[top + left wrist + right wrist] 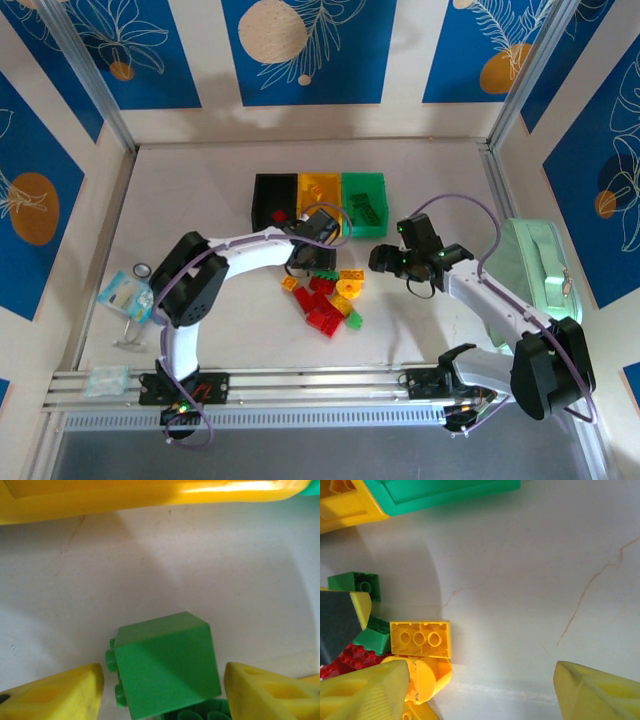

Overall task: Sort the legos into containers by color
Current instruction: Pick up the lego from the center of the table.

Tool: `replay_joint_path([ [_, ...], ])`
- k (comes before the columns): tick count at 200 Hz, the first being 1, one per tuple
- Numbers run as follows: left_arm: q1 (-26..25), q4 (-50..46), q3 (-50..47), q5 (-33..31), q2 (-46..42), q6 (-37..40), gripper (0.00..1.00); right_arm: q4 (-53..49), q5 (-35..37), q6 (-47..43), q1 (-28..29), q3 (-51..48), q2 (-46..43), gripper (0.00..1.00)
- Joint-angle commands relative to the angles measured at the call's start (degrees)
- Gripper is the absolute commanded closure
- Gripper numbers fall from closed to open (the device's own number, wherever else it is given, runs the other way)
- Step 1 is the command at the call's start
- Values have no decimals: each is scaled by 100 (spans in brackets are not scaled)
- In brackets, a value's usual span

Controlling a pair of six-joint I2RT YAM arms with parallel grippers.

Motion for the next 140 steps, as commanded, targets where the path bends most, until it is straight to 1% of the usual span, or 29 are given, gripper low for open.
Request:
replay_joint_path([
  [1,-64,-351,316,-236,261,-72,41,67,-151,118,-37,-139,-200,24],
  [18,-93,-475,411,-362,332,-76,50,66,-119,122,-53,-232,-318,24],
  [30,-143,-527,454,-465,307,-41,59,66,-99,140,-55,-291,-394,24],
  [44,-211,-594,526,-590,218,3,64,102,-81,173,-72,-390,-481,24],
  [68,-285,-441,555,-572,-57,102,68,112,-52,230,-112,-514,-507,25],
  [98,-314,-44,749,-387,-386,465,68,16,58,305,-160,-551,-529,25],
  [114,-314,-3,1066,-305,-319,707,68,-26,107,348,-169,-579,-654,26],
  [140,-305,-187,1809,-179,57,1028,68,-125,199,404,-186,-647,-980,26],
])
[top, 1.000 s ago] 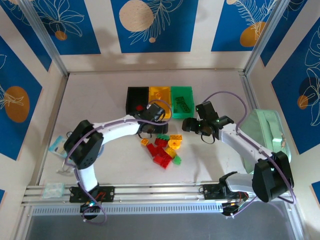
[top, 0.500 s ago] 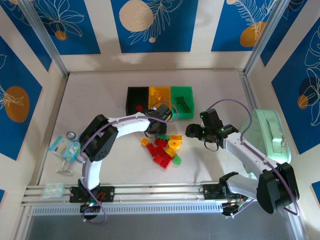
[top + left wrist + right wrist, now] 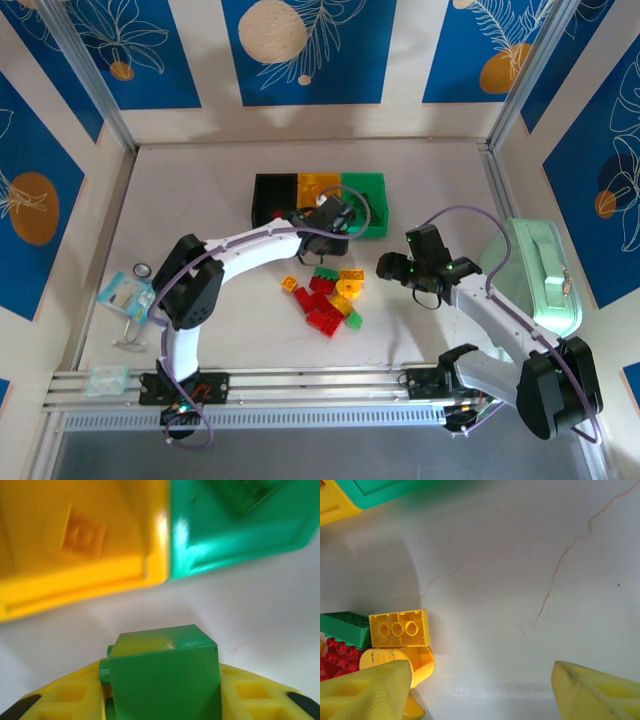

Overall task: Sort the legos into containers by color
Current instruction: Pick up the lego from the center of the table, then place the lego in the container.

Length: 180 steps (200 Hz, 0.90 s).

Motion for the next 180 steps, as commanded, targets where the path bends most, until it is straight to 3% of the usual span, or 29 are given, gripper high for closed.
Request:
replay_joint_path([
  [1,-21,22,663,154,149,475,68,-168,130,146,-51,-93,-353,26],
  [80,149,-543,3085,167,1659,1066,64,-362,125,250,-121,-373,-1102,28],
  [85,172,-661,3317,156,1793,1088,62,-359,111,264,-128,-382,-1133,29],
  [101,241,-1132,4097,143,2203,1107,39,-423,30,248,-138,-332,-1191,29],
  [112,235,-1370,4432,113,2281,1131,34,-482,20,226,-139,-317,-1253,29],
  [127,208,-1217,4175,86,1995,1100,32,-547,120,190,-126,-318,-1308,29],
  [180,137,144,1718,50,305,934,30,-610,147,27,8,-363,-1285,29],
])
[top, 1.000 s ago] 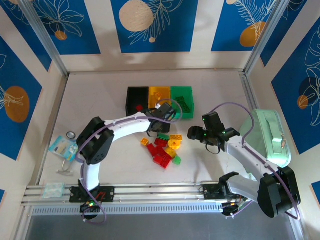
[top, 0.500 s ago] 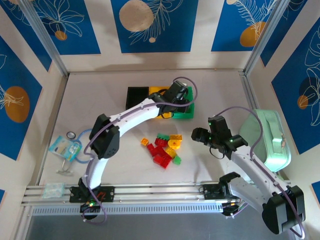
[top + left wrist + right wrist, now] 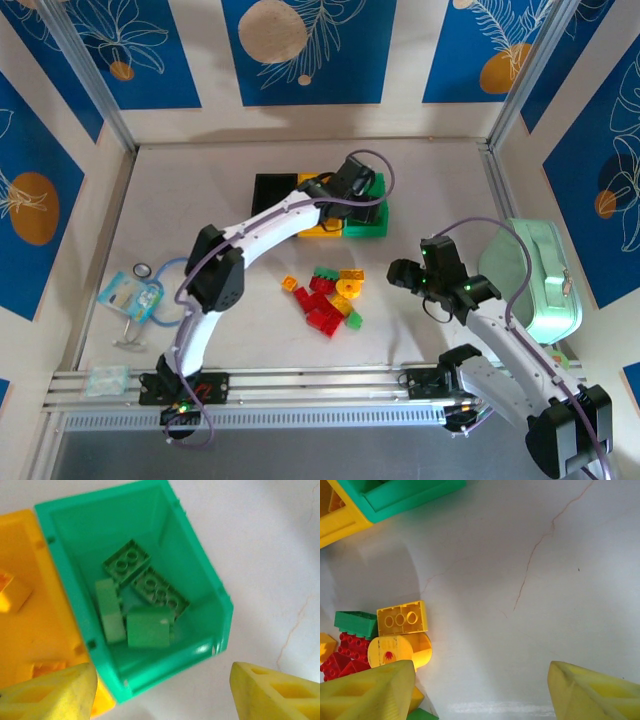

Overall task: Sort the legos into containers by color
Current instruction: Place the lego in the container, then pick up the lego from the bottom-center of the table.

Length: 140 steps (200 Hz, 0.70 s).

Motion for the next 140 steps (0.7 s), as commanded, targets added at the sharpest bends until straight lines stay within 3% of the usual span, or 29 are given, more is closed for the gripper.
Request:
replay_joint_path([
  [1,-35,628,-813,-109,-927,-55,30,-112,-12,-141,101,-41,-41,29],
  [32,-40,1265,-2289,-173,-1857,-140,30,-107,-198,-396,510,26,140,28],
  [67,-39,1470,-3489,-277,-2682,-208,30,-296,-124,-208,1566,-17,242,22],
  [106,-36,1781,-4657,-326,-3362,-423,30,-214,-28,-12,2643,-220,403,22],
  [140,-38,1834,-5296,-388,-3721,-545,30,-168,89,-3,3087,-123,840,22],
])
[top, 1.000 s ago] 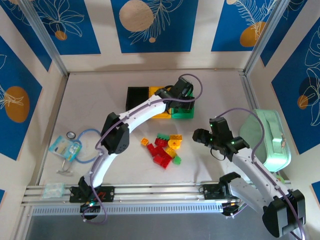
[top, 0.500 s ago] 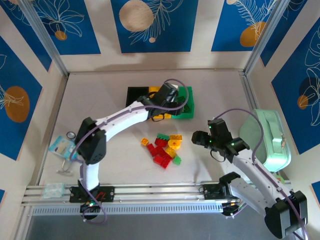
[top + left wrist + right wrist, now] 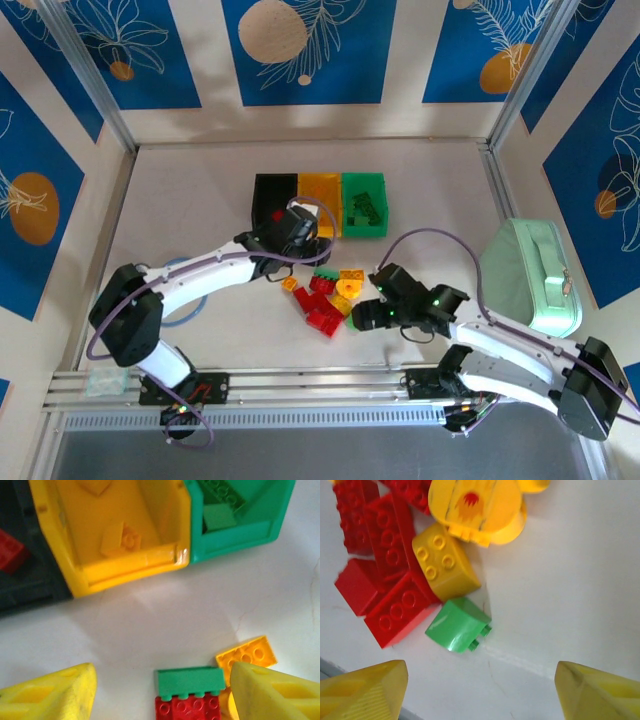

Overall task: Sort the legos into containers by color
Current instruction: Pick up the lego from the bottom-center of the table.

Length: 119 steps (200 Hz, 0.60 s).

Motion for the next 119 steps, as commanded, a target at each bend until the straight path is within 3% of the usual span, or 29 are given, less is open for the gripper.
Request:
replay_joint_path([
  [1,-23,212,-329,-151,-335,-179,30,-37,116,111,224,40,276,21],
  [119,118,311,-1841,-706,-1702,-398,30,303,299,164,694,848,2366,24],
])
